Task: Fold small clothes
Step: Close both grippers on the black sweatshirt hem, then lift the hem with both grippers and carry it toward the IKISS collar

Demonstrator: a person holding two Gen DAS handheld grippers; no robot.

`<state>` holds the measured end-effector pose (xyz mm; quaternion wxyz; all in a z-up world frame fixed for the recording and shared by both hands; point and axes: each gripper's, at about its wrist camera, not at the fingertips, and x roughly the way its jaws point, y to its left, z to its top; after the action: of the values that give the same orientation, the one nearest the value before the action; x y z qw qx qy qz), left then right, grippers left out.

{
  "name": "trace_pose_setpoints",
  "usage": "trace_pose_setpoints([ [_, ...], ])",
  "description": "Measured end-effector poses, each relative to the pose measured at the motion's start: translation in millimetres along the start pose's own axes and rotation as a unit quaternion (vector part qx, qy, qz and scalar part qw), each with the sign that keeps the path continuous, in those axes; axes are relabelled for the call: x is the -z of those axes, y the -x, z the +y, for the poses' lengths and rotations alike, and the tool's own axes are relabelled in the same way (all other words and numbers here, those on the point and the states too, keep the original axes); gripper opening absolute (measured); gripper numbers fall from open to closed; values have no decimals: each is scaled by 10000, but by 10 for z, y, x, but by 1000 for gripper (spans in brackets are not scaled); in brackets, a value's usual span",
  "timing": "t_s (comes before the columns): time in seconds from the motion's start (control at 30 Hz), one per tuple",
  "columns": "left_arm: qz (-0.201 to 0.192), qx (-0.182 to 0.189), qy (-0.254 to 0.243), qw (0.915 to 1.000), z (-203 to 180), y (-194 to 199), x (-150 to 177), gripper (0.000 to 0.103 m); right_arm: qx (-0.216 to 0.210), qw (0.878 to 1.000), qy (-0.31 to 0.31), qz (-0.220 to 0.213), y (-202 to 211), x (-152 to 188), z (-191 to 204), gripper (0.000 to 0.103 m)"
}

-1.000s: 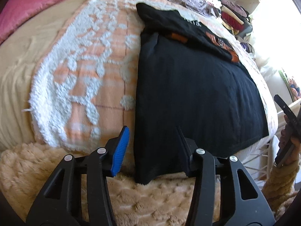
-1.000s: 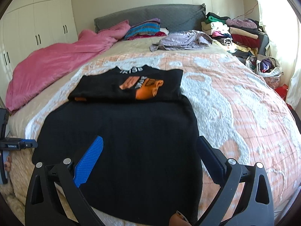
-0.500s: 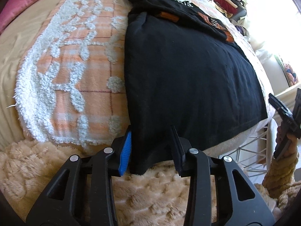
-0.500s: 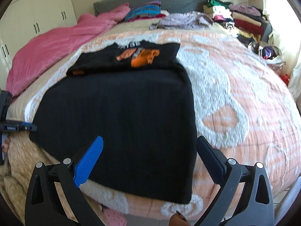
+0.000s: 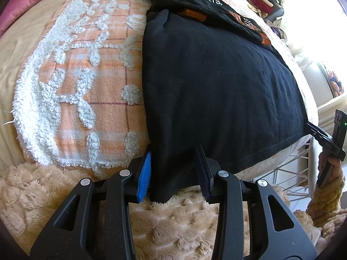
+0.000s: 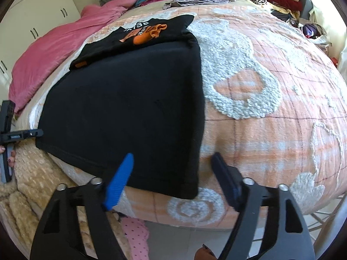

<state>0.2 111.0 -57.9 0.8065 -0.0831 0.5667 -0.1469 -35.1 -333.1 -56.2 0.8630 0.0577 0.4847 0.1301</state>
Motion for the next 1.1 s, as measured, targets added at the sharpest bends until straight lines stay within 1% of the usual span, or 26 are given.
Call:
trace_pose_setpoints([
  [0.03,6,13,15,10000,6,-4,-5,30,75,10000,58,14,-4,11,-4,59],
  [0.1,23,17,27,10000,12,-20,-18,30,49,9999,162,34,0,32,8,38],
  [0.13,32,14,28,10000,19,-26,-20,30,-62,9997,204,68,-2,44,18,32],
  [0.23,80,11,32,10000,21,-47,-31,30,-12,9988,482,77,-19,63,95,23],
  [0.27,91,22,35,9999,21,-51,-32,30,-40,9986,525,23,-11,58,107,15],
  [0.3,105,57,62,9999,33,-55,-38,30,-70,9987,513,-19,-5,42,107,11],
  [0.37,114,65,75,9999,41,-56,-42,29,-186,9986,477,-126,25,12,105,9],
  [0.47,145,-48,-47,9999,13,-57,-45,24,-547,9967,390,-448,159,-44,100,9],
  [0.53,152,-102,-89,9998,14,-51,-70,16,-662,9948,395,-669,252,-103,112,9],
  [0.57,140,-79,-55,9999,24,-47,-85,14,-708,9937,387,-781,305,-142,112,9],
  [0.63,103,-33,-36,9999,28,-30,-87,8,-770,9923,355,-907,363,-201,104,9],
  [0.7,87,64,-6,9999,19,-8,-88,6,-787,9907,322,-1064,428,-261,86,9],
  [0.77,40,386,127,9992,47,50,-92,4,-875,9886,247,-1197,483,-306,61,8],
  [0.8,-16,519,187,9985,49,98,-103,4,-912,9878,210,-1246,504,-327,45,8],
  [0.83,-76,546,181,9983,45,147,-104,4,-931,9869,182,-1302,522,-351,41,8],
  [0.9,-245,725,197,9969,25,270,-128,4,-942,9856,173,-1390,551,-392,47,8],
  [0.97,-396,841,222,9954,11,377,-155,4,-995,9839,150,-1478,590,-423,48,8],
  [1.1,-710,920,222,9930,2,586,-232,4,-1022,9800,99,-1703,681,-491,32,8],
])
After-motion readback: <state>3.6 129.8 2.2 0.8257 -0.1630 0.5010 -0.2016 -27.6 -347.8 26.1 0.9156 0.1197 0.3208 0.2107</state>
